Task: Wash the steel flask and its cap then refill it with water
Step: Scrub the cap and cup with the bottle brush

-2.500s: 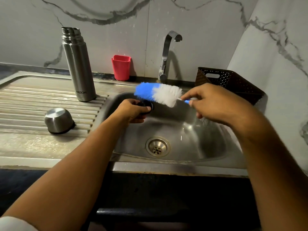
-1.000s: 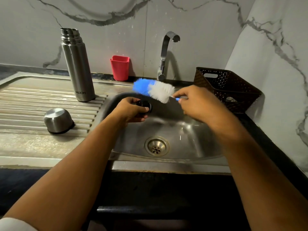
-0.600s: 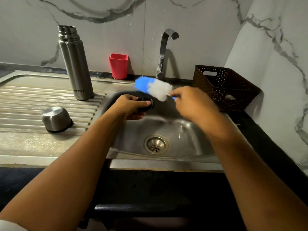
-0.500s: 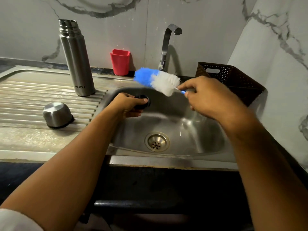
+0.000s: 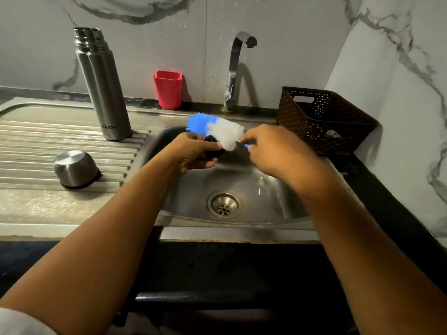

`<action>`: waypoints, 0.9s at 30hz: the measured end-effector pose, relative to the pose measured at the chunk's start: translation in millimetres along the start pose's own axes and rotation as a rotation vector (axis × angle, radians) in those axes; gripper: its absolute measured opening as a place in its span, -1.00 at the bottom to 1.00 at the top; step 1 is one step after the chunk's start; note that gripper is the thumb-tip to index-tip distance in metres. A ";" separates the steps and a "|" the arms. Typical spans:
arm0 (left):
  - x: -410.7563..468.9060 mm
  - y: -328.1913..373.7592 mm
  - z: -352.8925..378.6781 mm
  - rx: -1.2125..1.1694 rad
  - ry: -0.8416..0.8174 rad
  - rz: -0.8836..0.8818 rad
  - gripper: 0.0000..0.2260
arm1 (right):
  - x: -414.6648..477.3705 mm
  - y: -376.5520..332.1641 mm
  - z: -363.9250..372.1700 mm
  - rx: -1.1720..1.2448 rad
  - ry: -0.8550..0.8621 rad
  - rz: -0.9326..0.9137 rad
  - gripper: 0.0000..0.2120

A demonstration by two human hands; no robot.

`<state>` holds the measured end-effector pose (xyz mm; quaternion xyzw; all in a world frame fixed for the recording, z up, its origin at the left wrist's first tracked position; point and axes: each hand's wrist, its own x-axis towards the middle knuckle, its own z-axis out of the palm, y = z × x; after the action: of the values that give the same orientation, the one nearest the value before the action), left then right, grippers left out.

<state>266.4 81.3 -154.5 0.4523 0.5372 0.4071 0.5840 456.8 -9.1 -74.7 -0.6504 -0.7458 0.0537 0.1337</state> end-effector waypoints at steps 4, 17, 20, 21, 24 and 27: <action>-0.2 -3.1 -3.5 -0.022 0.016 0.043 -0.67 | 13.4 -3.2 19.1 0.096 0.041 0.057 -0.62; 2.7 -4.3 -11.9 -0.396 0.000 0.015 -0.75 | 3.2 21.2 6.8 0.284 0.055 0.021 -0.65; 4.3 -6.2 -8.9 -0.320 0.059 0.028 -0.83 | -6.2 26.4 -23.6 0.244 0.105 0.016 -0.68; 5.5 -7.3 -7.8 -0.284 0.079 0.035 -0.85 | -8.2 23.4 -29.1 0.228 0.087 0.015 -0.69; 5.4 -5.7 -0.7 -0.135 0.011 0.060 -0.73 | -1.7 5.2 -15.8 0.069 0.008 0.011 -0.68; 4.3 -5.7 4.2 0.040 -0.057 0.105 -0.63 | 11.2 2.4 8.9 -0.029 -0.015 0.060 -0.67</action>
<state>270.9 83.6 -161.0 0.5030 0.5038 0.4133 0.5677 455.4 3.1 -82.4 -0.6739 -0.7276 0.0519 0.1171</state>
